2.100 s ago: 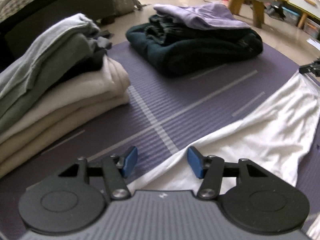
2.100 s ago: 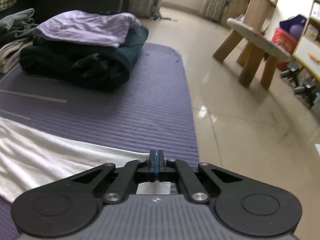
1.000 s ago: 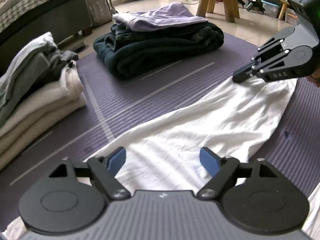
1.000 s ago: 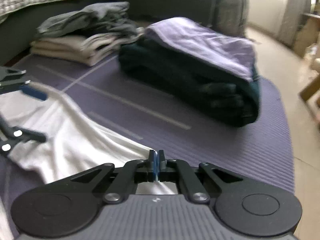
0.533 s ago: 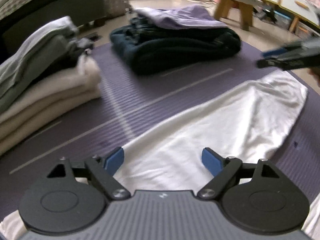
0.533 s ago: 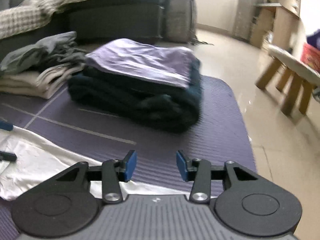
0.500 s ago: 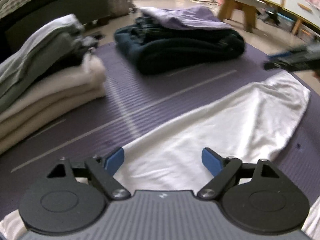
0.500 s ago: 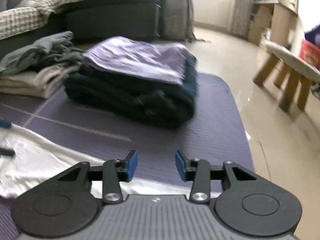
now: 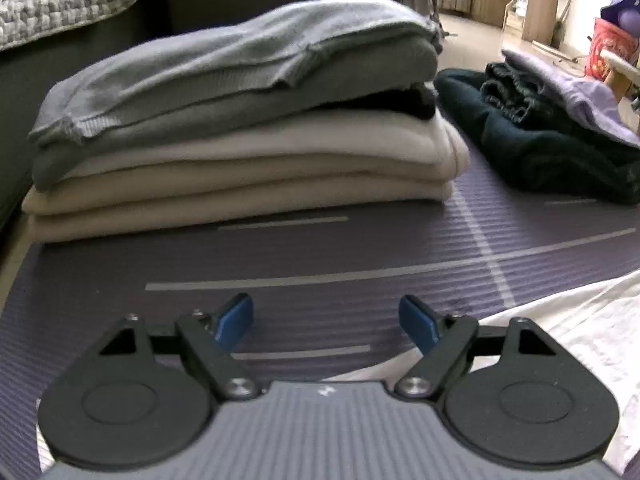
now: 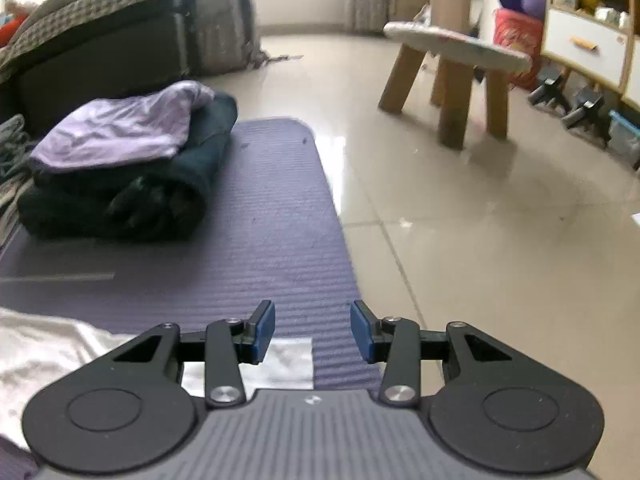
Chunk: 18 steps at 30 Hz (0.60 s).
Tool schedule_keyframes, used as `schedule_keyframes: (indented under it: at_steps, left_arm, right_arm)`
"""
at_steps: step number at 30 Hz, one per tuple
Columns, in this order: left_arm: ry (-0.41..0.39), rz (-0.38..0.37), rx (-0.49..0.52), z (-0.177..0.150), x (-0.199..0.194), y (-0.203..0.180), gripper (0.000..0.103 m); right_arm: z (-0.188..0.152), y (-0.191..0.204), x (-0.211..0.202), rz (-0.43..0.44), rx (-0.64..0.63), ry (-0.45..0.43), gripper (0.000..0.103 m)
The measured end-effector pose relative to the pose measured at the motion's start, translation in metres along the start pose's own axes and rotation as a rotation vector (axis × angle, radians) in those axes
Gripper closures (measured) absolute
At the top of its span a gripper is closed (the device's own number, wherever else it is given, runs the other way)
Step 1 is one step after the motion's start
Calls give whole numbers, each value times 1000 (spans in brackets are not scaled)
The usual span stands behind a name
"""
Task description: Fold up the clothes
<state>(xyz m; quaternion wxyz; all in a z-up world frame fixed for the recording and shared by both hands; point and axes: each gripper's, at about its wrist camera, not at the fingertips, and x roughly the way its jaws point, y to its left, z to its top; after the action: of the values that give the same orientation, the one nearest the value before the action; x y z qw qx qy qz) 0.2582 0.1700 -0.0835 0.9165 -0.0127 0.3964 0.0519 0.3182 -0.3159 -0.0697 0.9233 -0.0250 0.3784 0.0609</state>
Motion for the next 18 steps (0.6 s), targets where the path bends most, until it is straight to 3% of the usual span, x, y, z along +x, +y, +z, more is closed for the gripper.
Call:
schedule_keyframes:
  at_steps: [2,3,4,6,9,11,15,17,18]
  left_arm:
    - [-15,-42,29,0,-7,-11,21]
    - [-21,-64,41,0,-9,-16,21]
    - [-25,-85,51,0,-12,-21,21]
    - [-28,-131,84,-3,-15,-34,20]
    - [-17,-179,178,-13,-15,-58,20]
    - [-12,-150,269,-22,-11,-74,18]
    - [-36,-136,269,-24,-8,-73,10]
    - [-27,-138,248,-22,-8,-70,10]
    - [-23,-139,239,-22,-9,-67,12]
  right_arm:
    - [-4,4,5,8,-24,32,65]
    - [-6,8,6,14,-45,37,75]
    - [-8,14,6,23,-70,36,93]
    - [-10,25,5,30,-112,34,102]
    - [-7,33,5,-2,-160,28,103]
    - [-6,32,4,-58,-171,-5,103]
    - [-3,35,9,-81,-209,4,101]
    - [-2,36,9,-68,-210,13,89]
    - [-2,37,7,-64,-195,10,75]
